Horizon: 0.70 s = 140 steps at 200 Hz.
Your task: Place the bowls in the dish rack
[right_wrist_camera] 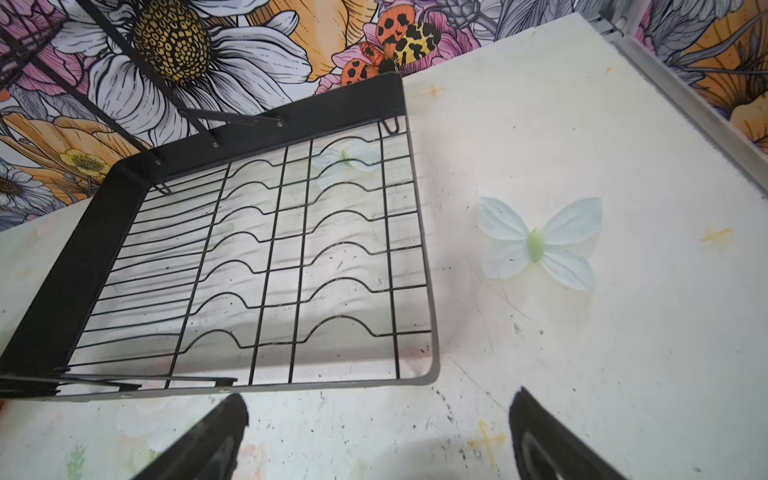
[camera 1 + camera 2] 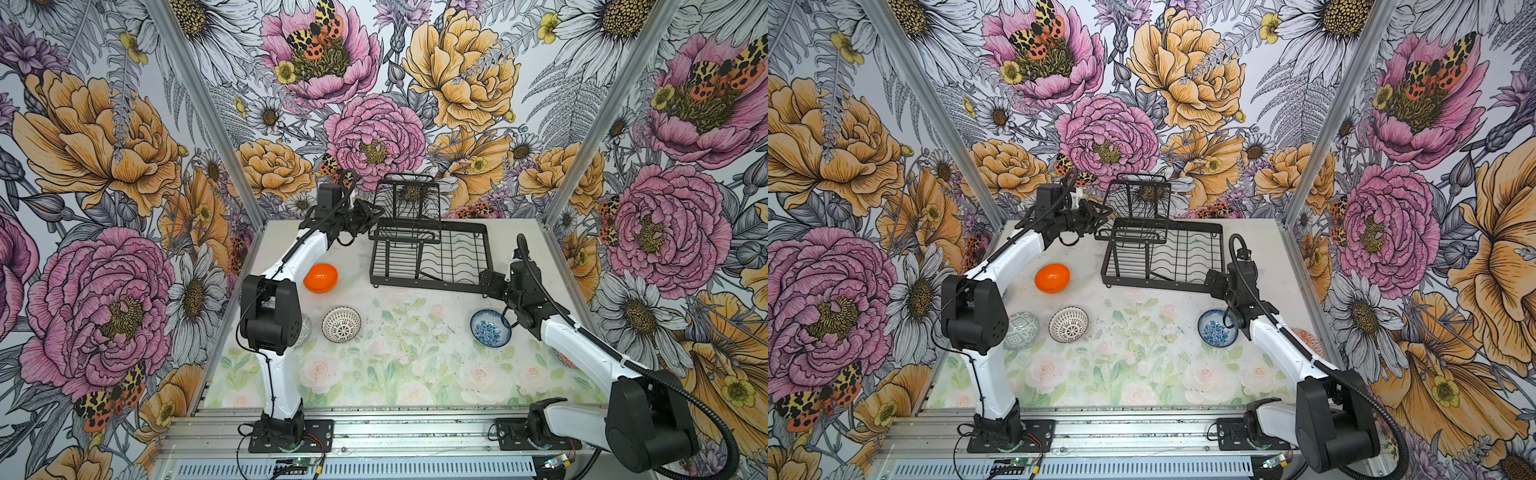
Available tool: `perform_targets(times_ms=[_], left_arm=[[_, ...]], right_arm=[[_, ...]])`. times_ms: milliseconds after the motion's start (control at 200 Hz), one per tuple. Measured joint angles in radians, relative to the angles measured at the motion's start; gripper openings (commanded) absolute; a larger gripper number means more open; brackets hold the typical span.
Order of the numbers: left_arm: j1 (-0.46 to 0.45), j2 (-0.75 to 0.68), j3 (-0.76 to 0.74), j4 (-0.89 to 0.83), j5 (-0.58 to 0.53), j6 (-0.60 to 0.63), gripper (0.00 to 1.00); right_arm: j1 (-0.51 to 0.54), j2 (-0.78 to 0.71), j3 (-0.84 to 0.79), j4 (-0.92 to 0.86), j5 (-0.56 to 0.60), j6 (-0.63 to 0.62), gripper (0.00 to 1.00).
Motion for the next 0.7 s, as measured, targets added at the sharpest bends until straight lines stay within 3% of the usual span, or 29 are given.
perform_targets(times_ms=[350, 701], left_arm=[[0.133, -0.049, -0.073, 0.019, 0.023, 0.030, 0.29], [0.145, -0.049, -0.091, 0.056, 0.024, 0.021, 0.32]], right_arm=[[0.000, 0.058, 0.039, 0.006, -0.001, 0.024, 0.99], [0.003, 0.103, 0.069, 0.008, -0.006, 0.037, 0.99]])
